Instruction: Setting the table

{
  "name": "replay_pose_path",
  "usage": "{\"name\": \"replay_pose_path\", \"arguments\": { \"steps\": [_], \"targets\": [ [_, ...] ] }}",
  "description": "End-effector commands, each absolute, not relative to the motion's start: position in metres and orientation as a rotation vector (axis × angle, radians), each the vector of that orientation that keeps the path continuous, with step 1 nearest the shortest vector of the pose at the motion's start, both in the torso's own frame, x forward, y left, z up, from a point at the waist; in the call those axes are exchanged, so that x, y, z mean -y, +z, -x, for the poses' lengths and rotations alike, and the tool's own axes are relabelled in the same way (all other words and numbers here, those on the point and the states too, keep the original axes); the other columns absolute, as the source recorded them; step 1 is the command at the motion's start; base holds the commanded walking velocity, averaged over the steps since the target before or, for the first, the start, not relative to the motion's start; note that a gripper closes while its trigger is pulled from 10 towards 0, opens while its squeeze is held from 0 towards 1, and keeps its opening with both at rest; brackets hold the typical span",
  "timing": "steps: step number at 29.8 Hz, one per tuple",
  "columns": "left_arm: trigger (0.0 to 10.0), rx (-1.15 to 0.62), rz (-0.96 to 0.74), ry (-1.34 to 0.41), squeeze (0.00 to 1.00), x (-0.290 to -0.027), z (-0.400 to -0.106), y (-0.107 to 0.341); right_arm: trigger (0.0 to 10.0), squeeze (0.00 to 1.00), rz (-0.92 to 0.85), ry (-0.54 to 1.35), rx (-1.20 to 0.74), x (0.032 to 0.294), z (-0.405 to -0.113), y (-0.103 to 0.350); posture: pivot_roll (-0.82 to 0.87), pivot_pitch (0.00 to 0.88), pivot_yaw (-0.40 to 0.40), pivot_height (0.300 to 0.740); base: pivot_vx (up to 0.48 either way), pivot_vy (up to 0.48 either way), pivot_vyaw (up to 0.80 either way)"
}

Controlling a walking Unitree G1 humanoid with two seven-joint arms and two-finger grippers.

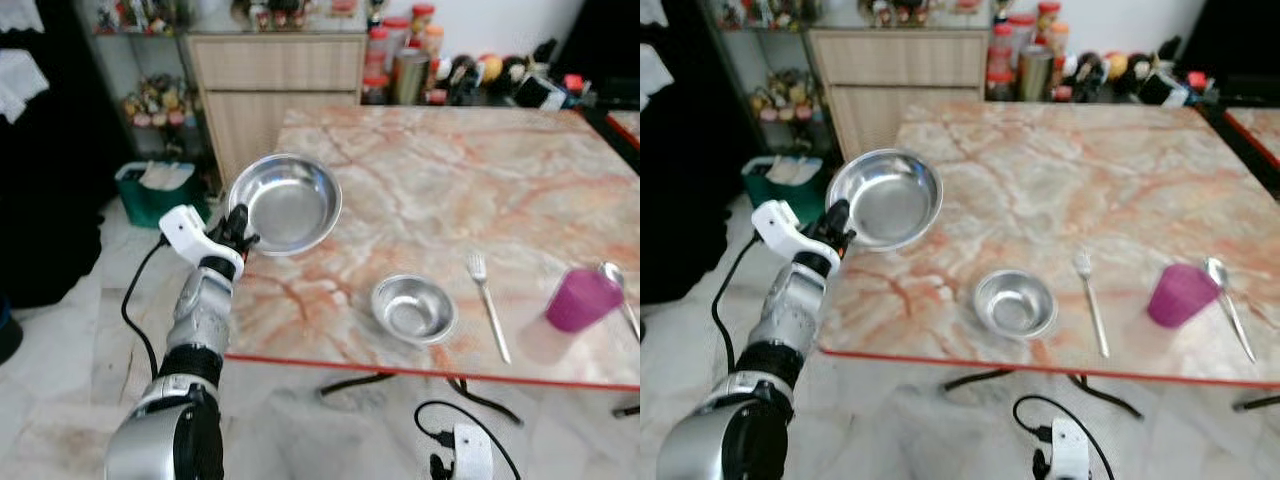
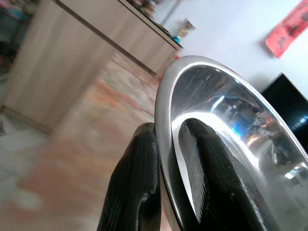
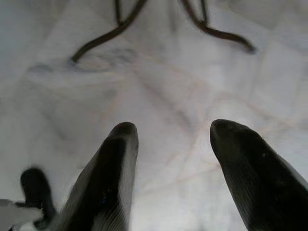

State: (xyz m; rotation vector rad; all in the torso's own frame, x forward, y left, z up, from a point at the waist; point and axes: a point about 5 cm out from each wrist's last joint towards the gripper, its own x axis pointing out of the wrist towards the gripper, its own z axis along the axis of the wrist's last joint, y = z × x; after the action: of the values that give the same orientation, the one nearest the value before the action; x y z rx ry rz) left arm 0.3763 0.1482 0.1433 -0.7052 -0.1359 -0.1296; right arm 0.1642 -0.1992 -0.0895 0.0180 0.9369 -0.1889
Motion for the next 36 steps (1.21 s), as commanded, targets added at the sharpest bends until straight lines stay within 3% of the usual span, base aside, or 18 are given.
{"name": "replay_pose_path", "arguments": {
  "steps": [1,36],
  "targets": [
    [10.0,0.193,0.672,-0.126,0.00,-0.154,-0.381,0.159,10.0,0.00,-0.026,-0.199,-0.938,0.200,-0.164,-0.090,-0.01,0.000,-0.005,0.736,0.000,-0.435,0.00],
    [10.0,0.343,0.685,-0.189,0.00,-0.144,-0.386,0.206,10.0,0.00,-0.035,-0.184,-0.931,0.193,-0.168,-0.089,-0.01,0.000,0.000,0.736,0.000,-0.423,0.00]
  ]
}}
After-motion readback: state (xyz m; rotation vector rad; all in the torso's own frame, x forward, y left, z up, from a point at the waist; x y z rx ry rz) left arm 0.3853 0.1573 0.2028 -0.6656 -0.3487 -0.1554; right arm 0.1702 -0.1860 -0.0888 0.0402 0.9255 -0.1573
